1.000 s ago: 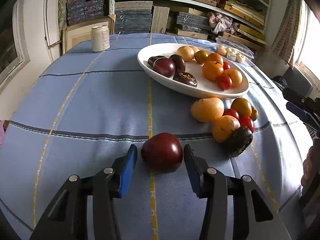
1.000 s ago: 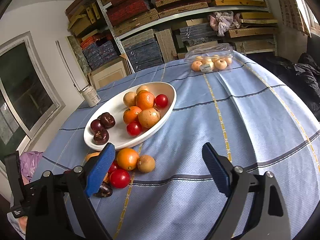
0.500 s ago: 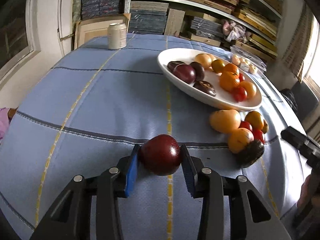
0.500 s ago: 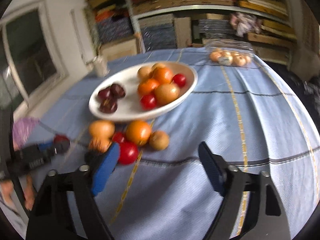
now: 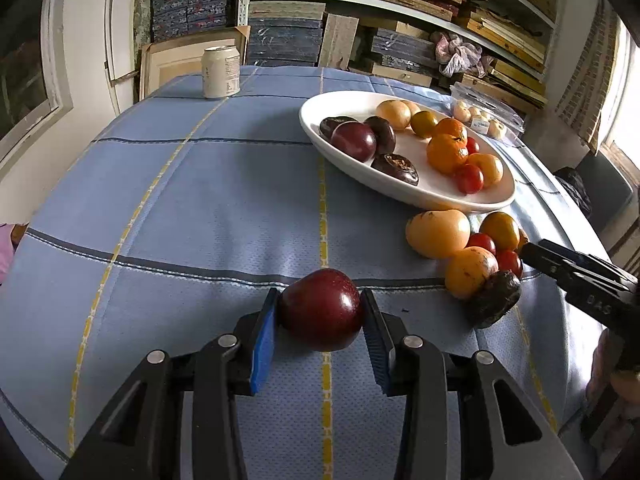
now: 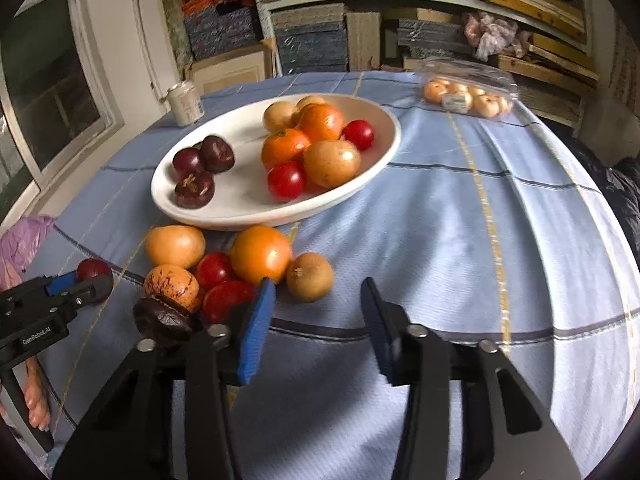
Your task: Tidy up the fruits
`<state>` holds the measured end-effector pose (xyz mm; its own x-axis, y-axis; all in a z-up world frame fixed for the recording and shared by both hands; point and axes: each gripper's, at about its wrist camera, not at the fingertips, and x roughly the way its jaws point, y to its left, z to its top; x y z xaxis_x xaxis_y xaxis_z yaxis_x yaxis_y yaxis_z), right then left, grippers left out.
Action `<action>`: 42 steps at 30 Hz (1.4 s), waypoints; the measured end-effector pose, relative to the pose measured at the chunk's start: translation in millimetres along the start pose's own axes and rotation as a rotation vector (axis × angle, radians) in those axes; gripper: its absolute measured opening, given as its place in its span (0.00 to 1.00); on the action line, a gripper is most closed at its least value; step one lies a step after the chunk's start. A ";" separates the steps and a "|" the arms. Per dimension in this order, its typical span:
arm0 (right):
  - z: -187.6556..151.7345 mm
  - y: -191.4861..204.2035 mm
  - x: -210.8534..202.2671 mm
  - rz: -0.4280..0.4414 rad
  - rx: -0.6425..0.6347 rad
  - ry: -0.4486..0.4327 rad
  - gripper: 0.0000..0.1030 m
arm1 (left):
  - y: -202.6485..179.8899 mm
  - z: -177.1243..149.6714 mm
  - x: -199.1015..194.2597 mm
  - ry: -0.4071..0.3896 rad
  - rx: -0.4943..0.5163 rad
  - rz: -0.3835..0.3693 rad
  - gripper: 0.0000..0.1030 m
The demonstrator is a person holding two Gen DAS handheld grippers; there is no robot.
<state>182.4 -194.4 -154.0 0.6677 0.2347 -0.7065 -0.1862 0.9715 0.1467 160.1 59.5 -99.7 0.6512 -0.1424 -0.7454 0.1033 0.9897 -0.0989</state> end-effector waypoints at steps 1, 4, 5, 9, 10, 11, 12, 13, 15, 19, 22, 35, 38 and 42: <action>1.0 1.6 3.1 0.005 -0.007 0.011 0.31 | -0.5 0.1 0.0 0.000 0.002 0.000 0.39; 1.7 -0.1 7.6 0.013 0.006 0.026 0.25 | -1.0 -0.2 0.7 0.004 0.004 -0.001 0.39; 1.7 -0.9 8.2 0.017 0.015 0.027 0.24 | -1.6 -0.3 1.2 0.006 0.006 0.001 0.39; 2.0 -5.7 9.1 0.036 0.045 0.025 0.23 | -3.1 -0.6 1.6 0.007 0.014 0.007 0.40; 2.6 -6.5 9.3 0.041 0.053 0.022 0.23 | -3.0 -0.3 1.7 0.008 0.013 0.007 0.40; 4.2 -9.7 10.5 0.052 0.072 0.020 0.24 | -3.2 -0.3 1.9 0.009 0.013 0.007 0.40; 5.5 -12.6 12.0 0.056 0.087 0.022 0.25 | -3.3 -0.3 2.5 0.011 0.012 0.008 0.40; 5.8 -13.6 12.7 0.056 0.095 0.024 0.25 | -3.3 -0.4 2.9 0.013 0.012 0.008 0.40; 7.2 -17.9 16.5 0.065 0.121 0.035 0.26 | -3.3 -0.5 3.5 0.016 0.013 0.010 0.40; 7.6 -19.7 16.9 0.075 0.131 0.032 0.24 | -3.1 -1.0 5.5 0.025 0.014 0.011 0.40; 7.6 -17.8 15.4 0.079 0.120 0.023 0.23 | -3.1 -1.0 6.6 0.029 0.014 0.011 0.40; 7.0 1.3 -29.8 0.079 0.040 -0.132 0.21 | -11.1 29.8 -13.6 -0.070 0.004 -0.021 0.39; 24.7 9.9 -39.7 0.099 0.015 -0.169 0.09 | -29.0 59.0 -11.3 -0.098 0.053 -0.012 0.39; 56.3 24.4 -21.8 0.110 -0.011 -0.131 0.08 | -47.4 99.3 8.0 -0.120 0.065 -0.009 0.39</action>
<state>203.9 -173.9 -96.0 0.7313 0.3426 -0.5898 -0.2707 0.9395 0.2100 235.1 10.2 -35.6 0.7347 -0.1558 -0.6603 0.1557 0.9860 -0.0594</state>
